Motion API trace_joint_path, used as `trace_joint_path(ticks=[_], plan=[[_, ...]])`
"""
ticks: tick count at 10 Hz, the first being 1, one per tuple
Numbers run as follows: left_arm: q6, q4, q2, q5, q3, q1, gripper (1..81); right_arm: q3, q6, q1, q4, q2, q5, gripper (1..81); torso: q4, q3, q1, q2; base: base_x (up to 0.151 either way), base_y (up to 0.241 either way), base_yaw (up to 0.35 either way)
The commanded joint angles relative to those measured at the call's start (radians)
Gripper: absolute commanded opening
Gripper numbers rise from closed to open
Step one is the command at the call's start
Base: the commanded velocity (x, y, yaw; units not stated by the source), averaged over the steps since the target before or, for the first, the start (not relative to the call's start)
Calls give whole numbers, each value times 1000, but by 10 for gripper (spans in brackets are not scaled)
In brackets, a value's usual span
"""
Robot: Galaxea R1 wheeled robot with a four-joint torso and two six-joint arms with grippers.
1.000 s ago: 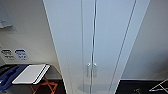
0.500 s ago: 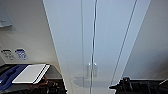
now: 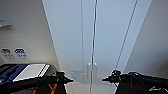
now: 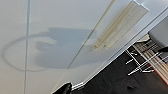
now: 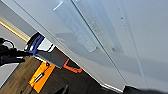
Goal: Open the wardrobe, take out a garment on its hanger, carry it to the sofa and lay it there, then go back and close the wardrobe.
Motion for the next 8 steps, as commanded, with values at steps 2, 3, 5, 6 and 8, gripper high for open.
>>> trace_joint_path(ticks=[2, 3, 5, 6, 8], plan=[[-8, -14, 106, 31, -106, -171, 811, -92, 21, 197, 7, 71, -7, 811, 0, 0, 0, 0, 0, 0, 0], [-16, -14, 125, 15, -120, -171, 811, -95, 54, 201, 6, 74, 46, 811, 0, 0, 1, 1, 0, 0, 0], [-28, -11, 148, -30, -123, -171, 811, -95, 70, 217, 6, 80, 88, 811, 0, -1, 2, 2, 0, 0, 0], [-31, -12, 164, -31, -140, -172, 811, -95, 73, 226, 6, 93, 91, 811, 0, -1, 2, 2, 0, 0, 0], [-34, -12, 201, -36, -183, -172, 811, -98, 78, 241, 6, 119, 99, 811, 0, -1, 2, 2, 0, 0, 0]])
